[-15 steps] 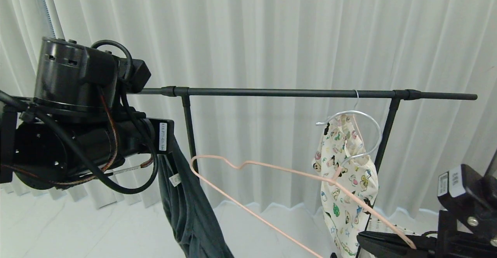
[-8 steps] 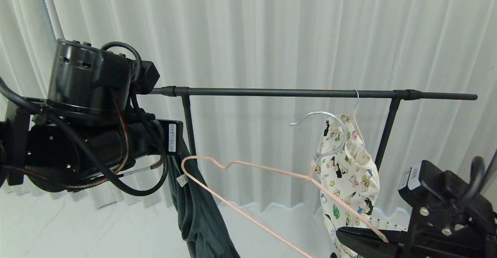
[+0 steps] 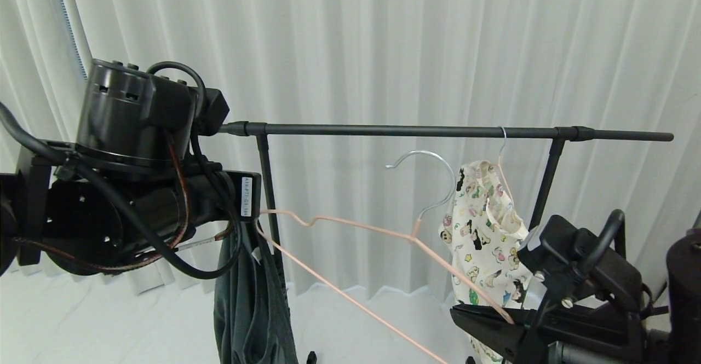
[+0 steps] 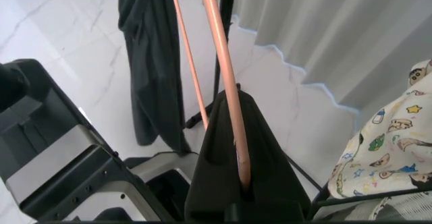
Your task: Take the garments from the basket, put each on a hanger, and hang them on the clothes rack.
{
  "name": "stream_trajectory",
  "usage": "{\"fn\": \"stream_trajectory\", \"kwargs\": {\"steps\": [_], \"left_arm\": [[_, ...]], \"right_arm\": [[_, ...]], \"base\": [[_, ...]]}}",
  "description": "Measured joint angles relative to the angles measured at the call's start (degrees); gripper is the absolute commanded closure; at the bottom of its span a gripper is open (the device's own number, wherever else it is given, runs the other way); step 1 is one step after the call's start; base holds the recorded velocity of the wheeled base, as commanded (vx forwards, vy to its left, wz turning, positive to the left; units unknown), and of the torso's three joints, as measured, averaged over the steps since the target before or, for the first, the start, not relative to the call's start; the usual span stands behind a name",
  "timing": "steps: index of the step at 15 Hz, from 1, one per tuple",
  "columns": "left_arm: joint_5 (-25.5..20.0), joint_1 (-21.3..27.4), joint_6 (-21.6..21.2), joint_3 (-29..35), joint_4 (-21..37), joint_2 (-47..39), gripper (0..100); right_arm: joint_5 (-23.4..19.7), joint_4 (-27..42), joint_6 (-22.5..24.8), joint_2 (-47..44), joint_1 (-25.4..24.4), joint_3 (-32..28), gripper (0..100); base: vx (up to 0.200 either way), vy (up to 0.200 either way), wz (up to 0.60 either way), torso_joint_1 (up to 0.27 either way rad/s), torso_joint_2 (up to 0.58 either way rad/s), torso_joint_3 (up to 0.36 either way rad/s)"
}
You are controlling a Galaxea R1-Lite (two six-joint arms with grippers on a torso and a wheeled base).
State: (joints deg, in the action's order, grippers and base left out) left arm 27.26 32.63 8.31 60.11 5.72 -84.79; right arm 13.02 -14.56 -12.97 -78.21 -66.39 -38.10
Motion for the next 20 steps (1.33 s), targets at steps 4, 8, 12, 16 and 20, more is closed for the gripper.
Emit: {"fn": "stream_trajectory", "kwargs": {"steps": [4, 8, 12, 16, 20], "left_arm": [[6.5, -1.3, -0.1, -0.1, 0.0, -1.2, 100], [6.8, -1.7, -0.1, 0.1, 0.0, -2.3, 100], [6.9, -1.8, 0.0, 0.2, 0.0, -2.6, 100], [6.9, -1.7, -0.1, 0.2, 0.0, -2.6, 100], [6.9, -1.5, 0.2, 0.4, 0.0, -2.5, 100]], "right_arm": [[-0.1, 0.2, 0.0, -0.1, -0.4, -0.4, 100], [-0.2, 0.2, 0.1, -0.1, -1.5, -0.8, 100], [-0.2, 0.2, 0.1, -0.2, -1.7, -0.9, 100], [-0.1, 0.1, 0.1, -0.9, -1.2, -0.8, 100], [0.0, 0.0, 0.0, -2.6, -1.0, -1.5, 100]], "base": [[0.000, 0.000, 0.00, 0.000, 0.00, 0.000], [0.000, 0.000, 0.00, 0.000, 0.00, 0.000], [0.000, 0.000, 0.00, 0.000, 0.00, 0.000], [0.000, 0.000, 0.00, 0.000, 0.00, 0.000], [0.000, 0.000, 0.00, 0.000, 0.00, 0.000]]}}
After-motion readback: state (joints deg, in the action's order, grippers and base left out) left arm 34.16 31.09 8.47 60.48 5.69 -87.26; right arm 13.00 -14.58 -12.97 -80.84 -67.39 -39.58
